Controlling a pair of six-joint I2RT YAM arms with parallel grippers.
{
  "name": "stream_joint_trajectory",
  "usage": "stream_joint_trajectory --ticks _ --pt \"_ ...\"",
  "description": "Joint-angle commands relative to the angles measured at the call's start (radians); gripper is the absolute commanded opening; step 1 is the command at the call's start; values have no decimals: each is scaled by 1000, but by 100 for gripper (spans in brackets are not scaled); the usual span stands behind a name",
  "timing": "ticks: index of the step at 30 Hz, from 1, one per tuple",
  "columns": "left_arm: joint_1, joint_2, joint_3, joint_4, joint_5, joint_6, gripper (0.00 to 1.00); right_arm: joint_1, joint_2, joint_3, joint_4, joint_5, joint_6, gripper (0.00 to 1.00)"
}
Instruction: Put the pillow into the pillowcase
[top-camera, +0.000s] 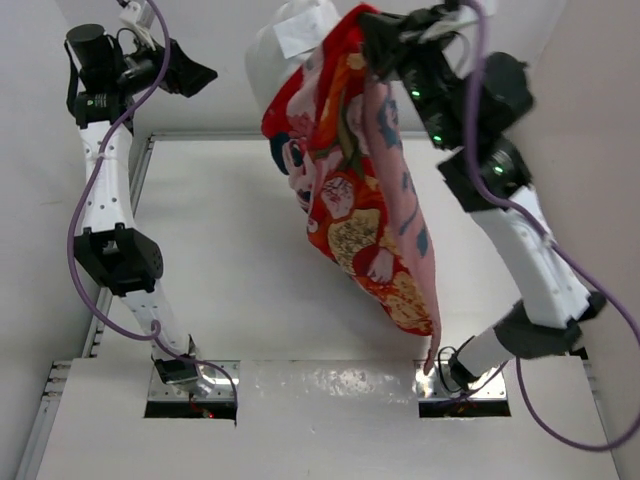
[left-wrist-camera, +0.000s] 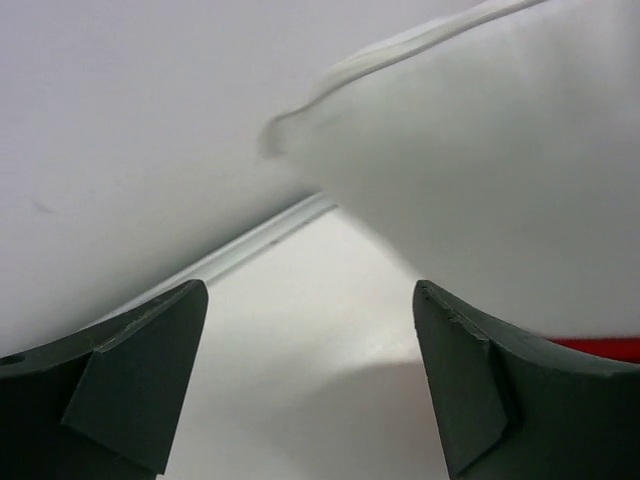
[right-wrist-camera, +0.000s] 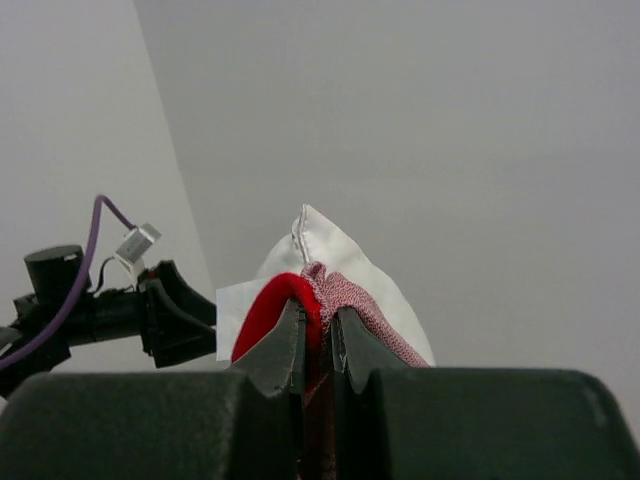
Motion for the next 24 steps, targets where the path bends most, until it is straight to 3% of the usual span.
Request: stream_joint_trajectory --ticks 1,5,7,9,11,12,14,19,22,24 --pt "13 -36 48 97 -23 33 84 -2 -179 -31 194 25 -70 0" --pt "2 -25 11 134 29 42 90 0 -282 -134 127 20 -107 0" --pt "-16 -16 -10 140 174 87 91 0 -305 -157 88 -18 -96 0" --pt "-71 -45 -55 125 303 127 86 0 -319 -171 38 -52 -83 0" --pt "-158 -95 -110 84 331 270 76 -2 -315 -162 5 -70 -63 0" --pt "-182 -117 -86 -87 324 463 73 -2 -306 -160 -10 -72 -58 0" --pt "-288 -77 75 -360 278 627 72 0 -293 -163 -6 -76 -32 0" --pt "-398 -69 132 -592 264 871 72 -2 -266 -134 -13 -69 -6 0" --pt "-444 -71 148 -853 261 1055 74 0 -263 -133 -22 -60 0 0" --pt "-490 -71 107 -865 224 1096 75 0 -266 -142 -19 -60 12 0"
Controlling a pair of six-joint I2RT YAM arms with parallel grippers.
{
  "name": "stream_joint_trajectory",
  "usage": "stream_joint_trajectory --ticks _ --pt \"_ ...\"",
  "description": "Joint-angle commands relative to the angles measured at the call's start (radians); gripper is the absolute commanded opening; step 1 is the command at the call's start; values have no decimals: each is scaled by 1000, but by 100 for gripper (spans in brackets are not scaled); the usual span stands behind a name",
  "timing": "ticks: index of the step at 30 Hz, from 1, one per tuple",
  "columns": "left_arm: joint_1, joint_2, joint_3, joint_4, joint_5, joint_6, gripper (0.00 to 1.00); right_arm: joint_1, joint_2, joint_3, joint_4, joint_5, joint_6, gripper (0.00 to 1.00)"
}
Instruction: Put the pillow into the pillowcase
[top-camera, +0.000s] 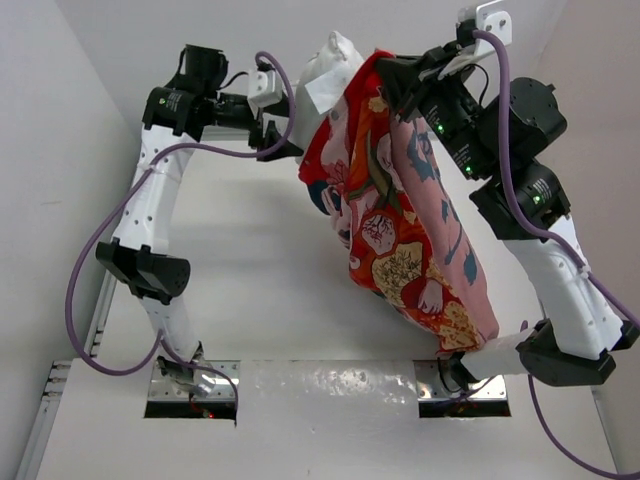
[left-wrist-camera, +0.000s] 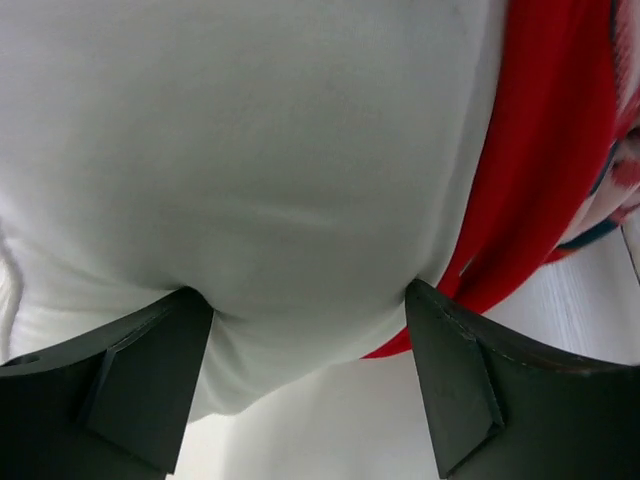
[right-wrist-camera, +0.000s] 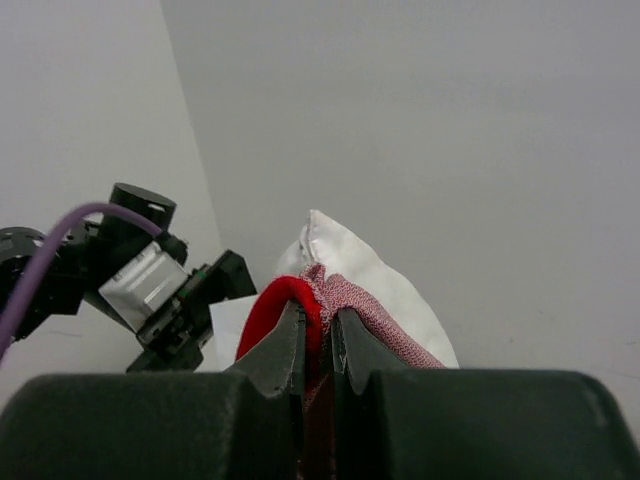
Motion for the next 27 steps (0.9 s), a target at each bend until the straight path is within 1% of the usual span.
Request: stream_joint_trajectory --ticks 1,2,3,4,5,6,7,8,9,10,11,12,13,15,16,17,20,21,23,24,26,27 --pt "-61 -19 -45 -175 -6 201 74 -1 -41 33 178 -17 37 0" --pt "-64 -17 -68 -129 -36 127 73 1 -41 30 184 -26 43 0" --pt "-64 -5 -93 -89 -31 91 72 -1 -38 31 184 -31 52 0" --pt "-64 1 -85 -106 -8 80 71 -1 -36 36 178 -33 52 0" --pt "-64 7 -53 -135 18 109 65 -1 -33 50 168 -19 49 0" --pt "-63 12 -33 -200 40 135 61 1 -30 54 151 -7 43 0" --pt "-63 12 -9 -222 45 183 56 1 -30 57 146 9 38 0" --pt "-58 10 45 -229 25 183 57 -1 -33 54 145 18 28 0" --pt "-40 3 73 -188 -13 169 61 -1 -35 51 143 23 24 0" --pt "-28 -2 102 -142 -121 70 78 1 -35 51 143 24 23 0" --pt "1 -9 140 -84 -182 3 85 1 -35 51 141 24 21 0" --pt "18 -23 153 -33 -243 -47 88 1 -33 50 141 26 20 0" --pt "35 -32 163 53 -318 -117 92 1 -35 50 143 27 20 0" --pt "98 -63 170 153 -328 -177 94 1 -35 41 148 30 17 0" --pt "115 -72 171 173 -296 -232 95 1 -33 39 149 30 15 0" --pt "133 -80 185 184 -279 -252 95 -1 -32 39 149 30 12 0" --pt "134 -98 234 124 -166 -256 82 1 -27 44 146 29 9 0" --pt "134 -103 237 76 -88 -245 64 1 -24 47 145 27 11 0" --pt "124 -111 217 -1 3 -205 45 -1 -24 48 143 26 11 0" --pt "117 -112 200 -128 72 -91 36 1 -24 50 143 24 9 0" --pt "89 -117 92 -236 83 2 31 -1 -24 48 145 23 11 0" --pt "81 -117 2 -236 60 11 31 -1 -24 47 148 23 12 0"
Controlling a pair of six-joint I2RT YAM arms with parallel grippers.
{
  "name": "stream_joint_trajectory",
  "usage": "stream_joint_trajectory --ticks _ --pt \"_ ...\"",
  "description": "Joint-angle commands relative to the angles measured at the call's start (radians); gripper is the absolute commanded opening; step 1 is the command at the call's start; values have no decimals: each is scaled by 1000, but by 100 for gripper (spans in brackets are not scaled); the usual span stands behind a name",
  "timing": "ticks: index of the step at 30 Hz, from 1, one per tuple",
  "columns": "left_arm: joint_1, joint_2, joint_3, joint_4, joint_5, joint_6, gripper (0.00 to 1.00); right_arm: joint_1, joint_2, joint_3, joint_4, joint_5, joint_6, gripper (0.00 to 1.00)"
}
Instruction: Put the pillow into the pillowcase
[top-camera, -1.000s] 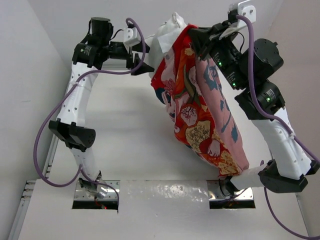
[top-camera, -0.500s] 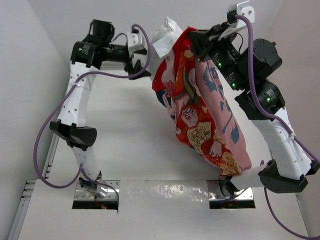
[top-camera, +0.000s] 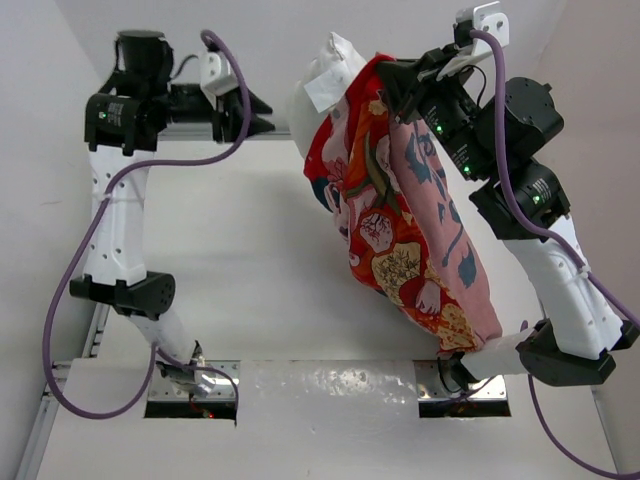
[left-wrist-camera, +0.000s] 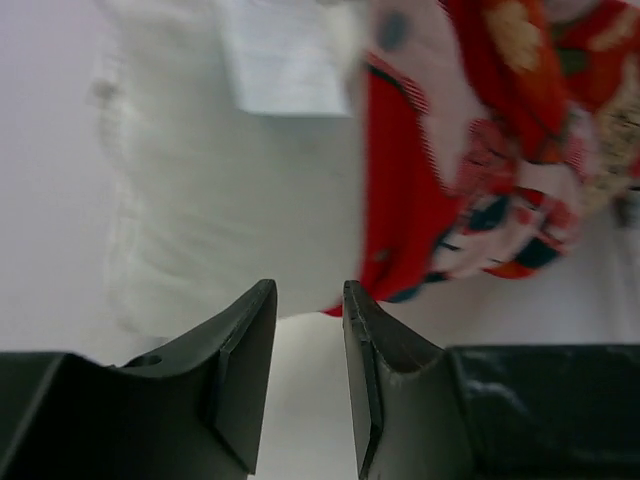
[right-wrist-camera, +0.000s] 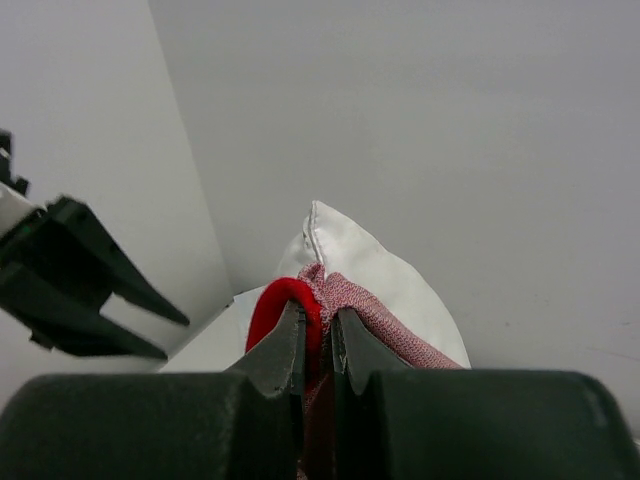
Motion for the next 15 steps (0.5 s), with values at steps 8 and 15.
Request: stream_joint_trajectory --ticks 8,15 --pt "-130 21 -323 -90 -12 93 59 -1 -23 41 174 3 9 0" --pt "-170 44 -395 128 -33 -66 66 1 -35 13 177 6 9 0"
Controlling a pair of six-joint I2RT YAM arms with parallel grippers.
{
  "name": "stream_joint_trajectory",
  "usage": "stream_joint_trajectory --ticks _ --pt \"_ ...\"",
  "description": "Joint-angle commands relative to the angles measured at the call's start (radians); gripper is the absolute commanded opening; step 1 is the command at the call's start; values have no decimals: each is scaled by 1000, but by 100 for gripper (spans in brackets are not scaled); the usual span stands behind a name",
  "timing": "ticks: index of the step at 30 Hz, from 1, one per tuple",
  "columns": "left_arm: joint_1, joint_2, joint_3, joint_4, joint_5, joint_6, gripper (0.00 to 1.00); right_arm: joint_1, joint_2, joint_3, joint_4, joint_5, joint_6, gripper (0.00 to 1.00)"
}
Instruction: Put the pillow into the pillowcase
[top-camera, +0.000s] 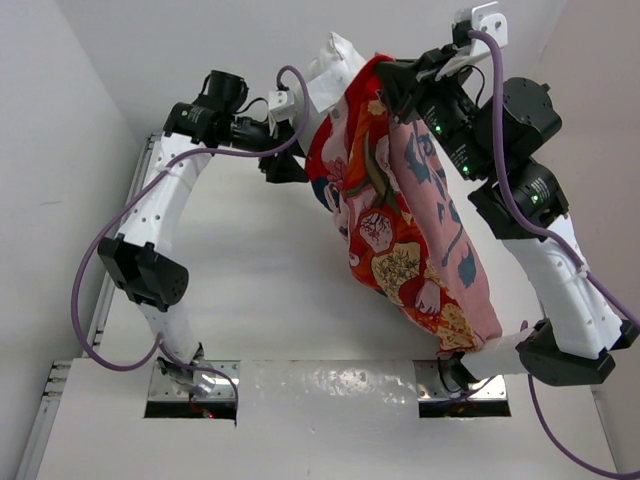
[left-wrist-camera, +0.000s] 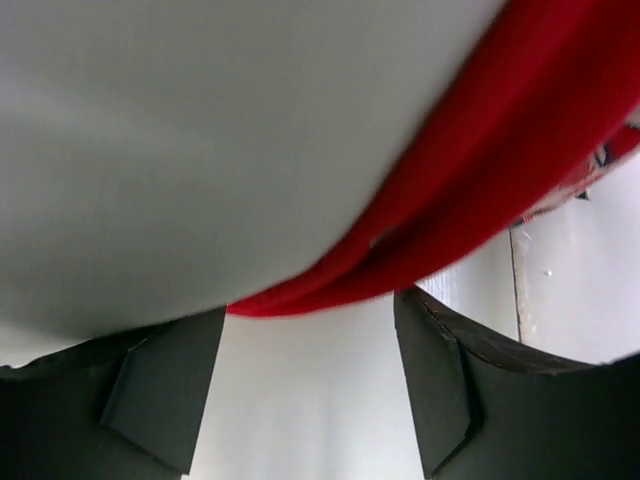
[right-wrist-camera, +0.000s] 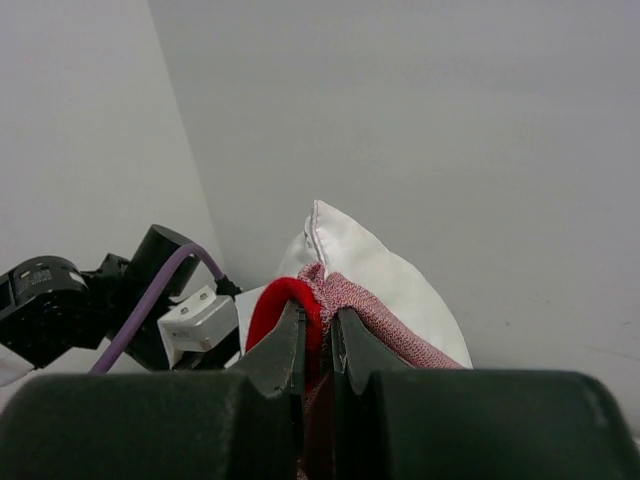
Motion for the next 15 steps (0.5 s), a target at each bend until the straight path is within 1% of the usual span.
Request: stream_joint_trajectory --ticks 1,5,6,8,9,11,13,15 --pt "-32 -14 -4 138 33 -62 66 1 -40 12 172 6 7 0" --pt "-55 4 -8 181 88 -89 67 -1 -50 -3 172 14 0 0" --pt "-53 6 -6 184 149 -86 67 1 -52 -5 171 17 -2 0" --pt "-58 10 5 174 207 -76 62 -1 -55 -6 169 26 -11 0" --pt "-63 13 14 155 218 -68 53 -1 -57 -6 166 29 -11 0" --pt "-72 18 25 134 229 -57 46 1 -60 -12 169 32 -14 0" --pt "-75 18 9 85 287 -22 45 1 -63 -16 179 40 -17 0" --pt "-89 16 2 17 310 40 48 -1 -60 -17 186 47 -19 0"
